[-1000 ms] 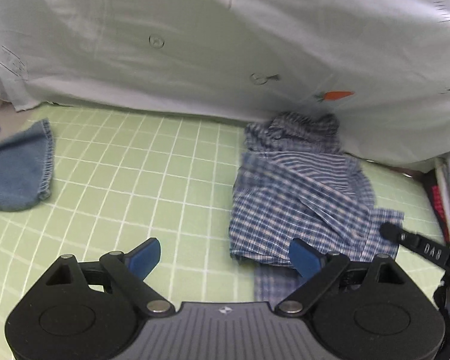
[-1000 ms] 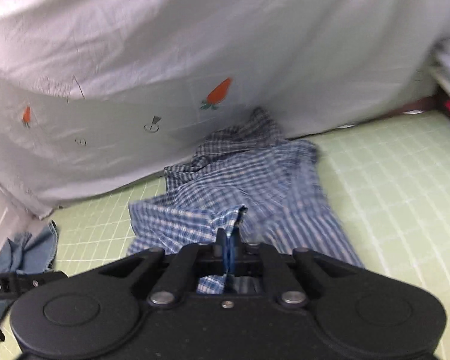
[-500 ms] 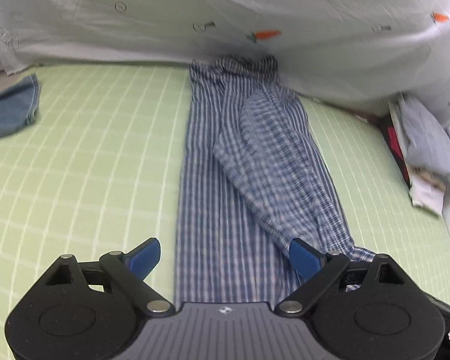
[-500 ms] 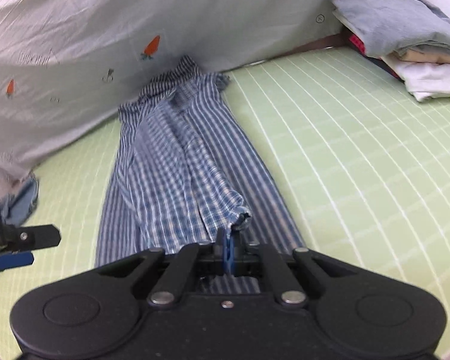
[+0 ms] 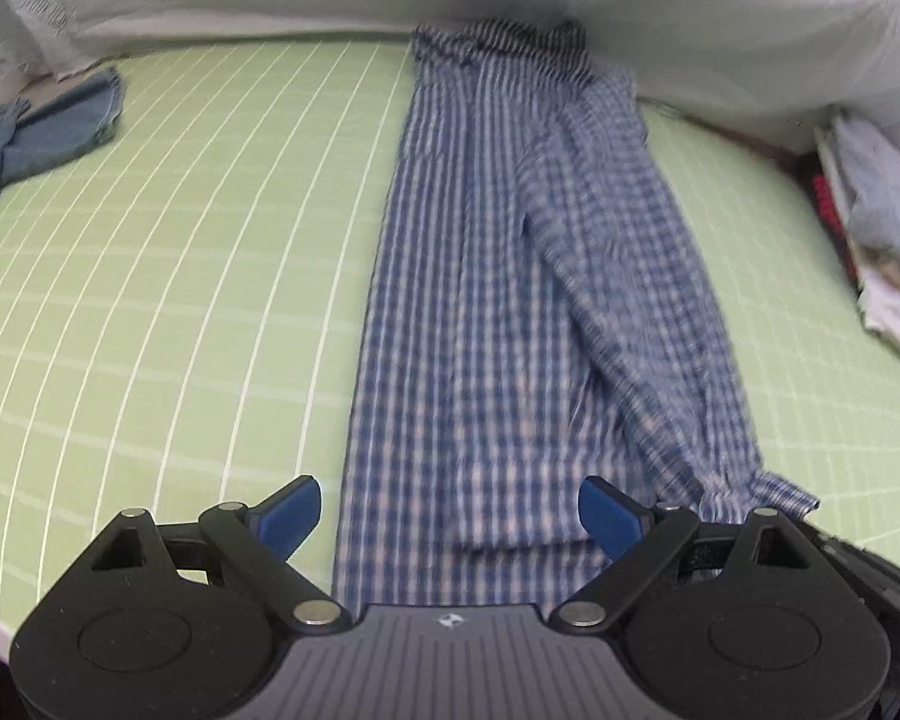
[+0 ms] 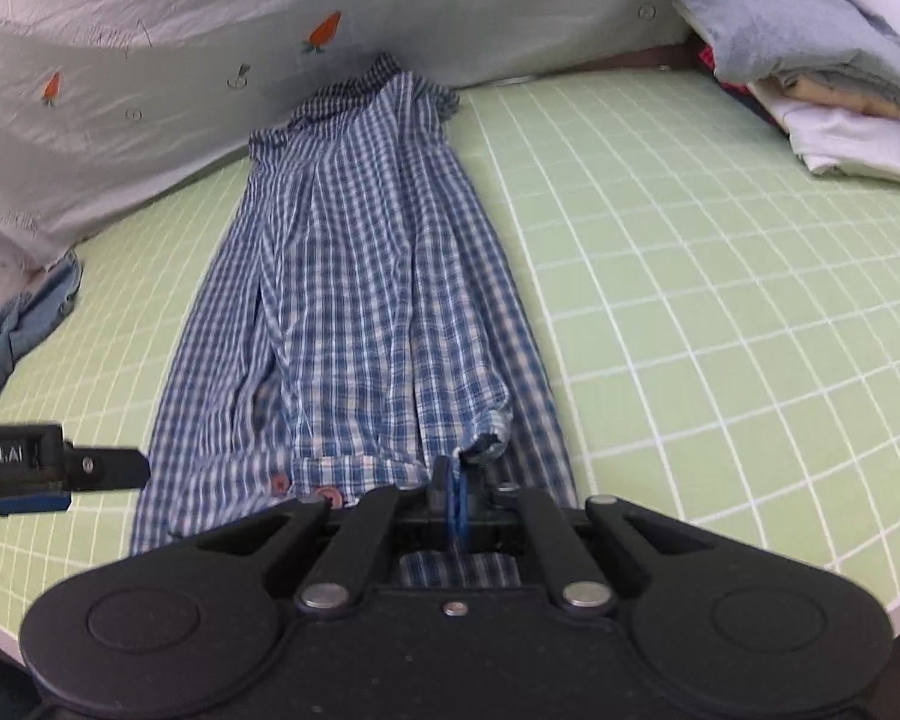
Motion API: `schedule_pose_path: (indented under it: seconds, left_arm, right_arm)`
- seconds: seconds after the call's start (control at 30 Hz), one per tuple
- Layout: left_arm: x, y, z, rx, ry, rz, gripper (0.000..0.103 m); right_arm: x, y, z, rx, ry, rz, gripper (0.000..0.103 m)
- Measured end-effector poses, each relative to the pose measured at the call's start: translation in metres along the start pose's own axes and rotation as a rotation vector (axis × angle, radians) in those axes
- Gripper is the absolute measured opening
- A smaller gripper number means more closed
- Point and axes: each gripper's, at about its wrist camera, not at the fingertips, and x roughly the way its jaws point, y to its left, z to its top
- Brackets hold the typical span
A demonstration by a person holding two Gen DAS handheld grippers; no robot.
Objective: Fold clothes
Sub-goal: 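Grasp the shirt edge with the right gripper, fold it over and release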
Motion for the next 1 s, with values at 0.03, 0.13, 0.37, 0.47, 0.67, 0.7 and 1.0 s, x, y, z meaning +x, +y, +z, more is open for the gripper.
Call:
schedule_pose_path:
  seconds: [0.03, 0.13, 0.37, 0.47, 0.67, 0.7, 1.0]
  left_arm:
    - [0.002, 0.001, -0.003, -0.002, 0.012, 0.009, 0.093]
    - [0.006, 0.001, -0.011, -0.002, 0.033, 0.027, 0.093]
    - [0.013, 0.001, -0.034, 0.006, 0.072, 0.06, 0.093]
    - [0.015, -0.002, -0.043, 0.015, 0.086, 0.075, 0.093]
    - [0.015, -0.005, -0.054, 0.023, 0.097, 0.093, 0.093]
    - [0.015, -0.005, -0.056, 0.024, 0.098, 0.096, 0.093]
    - [0.022, -0.002, -0.067, 0.014, 0.112, 0.133, 0.093]
  right_arm:
    - [0.001, 0.0, -0.002, -0.003, 0.006, 0.0, 0.002]
    - [0.004, -0.001, -0.009, -0.011, 0.025, 0.002, 0.002]
    - [0.004, -0.001, -0.021, -0.108, 0.029, 0.005, 0.003]
    - [0.003, -0.005, -0.027, -0.127, 0.049, 0.001, 0.004]
    - [-0.004, -0.01, -0.037, -0.177, 0.047, -0.086, 0.076]
    - [-0.004, -0.011, -0.038, -0.188, 0.035, -0.1, 0.087]
    - [0.008, -0.014, -0.048, -0.233, 0.081, -0.089, 0.095]
